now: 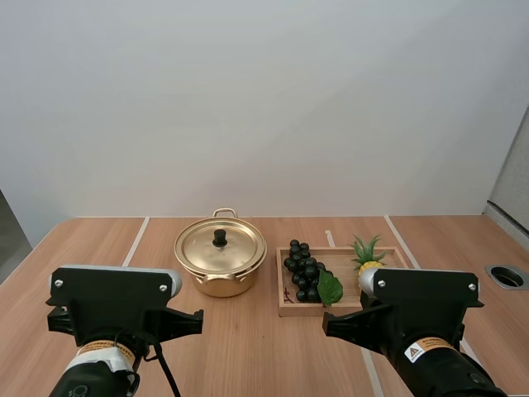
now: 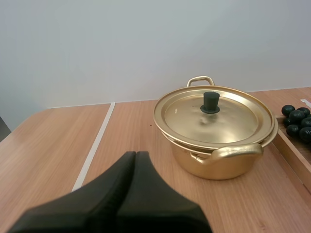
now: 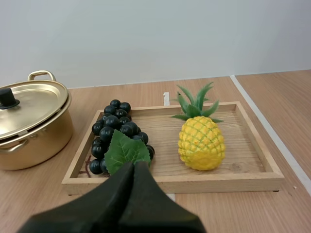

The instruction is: Open the pot, put the pineapple inside, and close it

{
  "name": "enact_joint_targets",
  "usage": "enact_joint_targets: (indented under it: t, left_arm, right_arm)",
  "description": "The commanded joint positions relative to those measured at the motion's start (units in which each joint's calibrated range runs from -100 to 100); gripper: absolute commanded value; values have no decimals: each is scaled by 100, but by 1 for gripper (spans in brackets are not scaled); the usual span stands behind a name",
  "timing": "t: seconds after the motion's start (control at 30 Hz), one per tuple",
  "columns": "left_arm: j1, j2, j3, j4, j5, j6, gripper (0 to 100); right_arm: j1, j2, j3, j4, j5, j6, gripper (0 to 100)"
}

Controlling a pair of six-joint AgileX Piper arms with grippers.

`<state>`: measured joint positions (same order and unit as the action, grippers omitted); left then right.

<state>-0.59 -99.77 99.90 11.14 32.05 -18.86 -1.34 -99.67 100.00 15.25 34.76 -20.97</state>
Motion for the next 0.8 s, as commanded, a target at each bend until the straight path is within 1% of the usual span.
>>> enact_joint_targets:
  t: [0.0, 0.63, 0.7, 0.77]
  left_arm:
    - [-18, -23, 10, -76, -111, -42, 0]
    - [-18, -23, 10, -52, -183, -23, 0]
    - [-18, -23, 10, 39, -511, 125, 0]
    - [-18, -23, 10, 66, -1021, 246, 0]
  right_arm:
    - [12, -33, 0, -59, -102, 5, 0]
    - [-23, -33, 0, -117, -139, 5, 0]
    - [-23, -33, 0, -231, -416, 5, 0]
    - [-29, -33, 0, -444, -1146, 5, 0]
